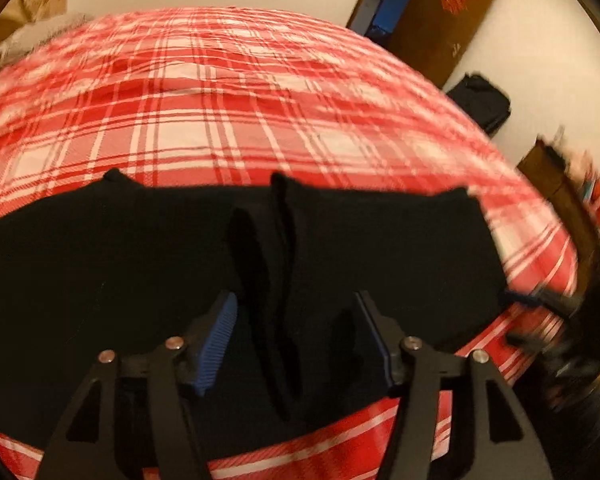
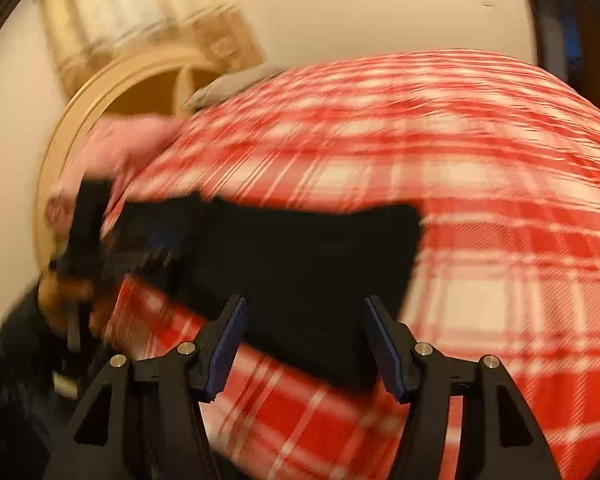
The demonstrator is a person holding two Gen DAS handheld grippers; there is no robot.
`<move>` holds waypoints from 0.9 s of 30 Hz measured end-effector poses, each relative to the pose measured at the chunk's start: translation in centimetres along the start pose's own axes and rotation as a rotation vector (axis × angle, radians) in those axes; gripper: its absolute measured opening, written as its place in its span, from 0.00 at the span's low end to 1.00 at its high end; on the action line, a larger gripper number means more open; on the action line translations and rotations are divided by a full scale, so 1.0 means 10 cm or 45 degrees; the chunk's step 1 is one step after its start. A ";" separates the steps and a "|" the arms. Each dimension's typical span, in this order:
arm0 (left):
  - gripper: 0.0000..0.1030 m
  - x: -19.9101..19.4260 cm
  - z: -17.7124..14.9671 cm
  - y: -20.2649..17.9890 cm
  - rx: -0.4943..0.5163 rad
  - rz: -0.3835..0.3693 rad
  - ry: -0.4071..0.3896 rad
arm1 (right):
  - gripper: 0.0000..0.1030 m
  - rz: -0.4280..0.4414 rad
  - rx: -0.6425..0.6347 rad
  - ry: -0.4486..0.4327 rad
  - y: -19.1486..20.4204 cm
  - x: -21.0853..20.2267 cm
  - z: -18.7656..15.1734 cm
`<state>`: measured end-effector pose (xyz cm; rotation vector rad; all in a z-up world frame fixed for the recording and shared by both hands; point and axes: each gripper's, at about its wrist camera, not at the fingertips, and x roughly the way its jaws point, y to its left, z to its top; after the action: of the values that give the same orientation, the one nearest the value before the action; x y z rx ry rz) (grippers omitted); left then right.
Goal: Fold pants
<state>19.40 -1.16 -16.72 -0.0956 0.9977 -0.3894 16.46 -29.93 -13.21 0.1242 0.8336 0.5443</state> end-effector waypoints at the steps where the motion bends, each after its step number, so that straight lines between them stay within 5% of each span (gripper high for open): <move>1: 0.61 -0.01 -0.02 0.00 0.019 0.016 -0.010 | 0.59 -0.031 0.041 -0.016 -0.08 0.01 0.08; 4: 0.61 -0.01 -0.04 0.01 0.038 0.022 -0.017 | 0.45 -0.026 0.111 -0.017 -0.24 0.13 0.27; 8: 0.61 -0.04 -0.01 -0.02 0.035 0.054 -0.047 | 0.45 -0.123 0.107 0.089 -0.33 0.51 0.42; 11: 0.72 0.00 -0.02 -0.04 0.056 0.105 -0.034 | 0.44 -0.266 0.115 0.194 -0.46 0.79 0.43; 17: 0.74 0.04 -0.11 -0.11 0.140 0.164 -0.017 | 0.44 -0.362 0.132 0.114 -0.37 0.55 0.45; 21: 0.74 -0.02 -0.13 -0.07 0.107 0.139 -0.018 | 0.44 -0.175 0.094 0.022 0.01 0.35 0.45; 27: 0.75 -0.15 -0.18 0.10 -0.005 0.131 -0.050 | 0.44 0.110 -0.191 0.099 0.87 0.54 0.15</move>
<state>17.48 0.52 -16.72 -0.0547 0.9603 -0.2905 16.97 -19.61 -13.14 0.0014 0.8627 0.6943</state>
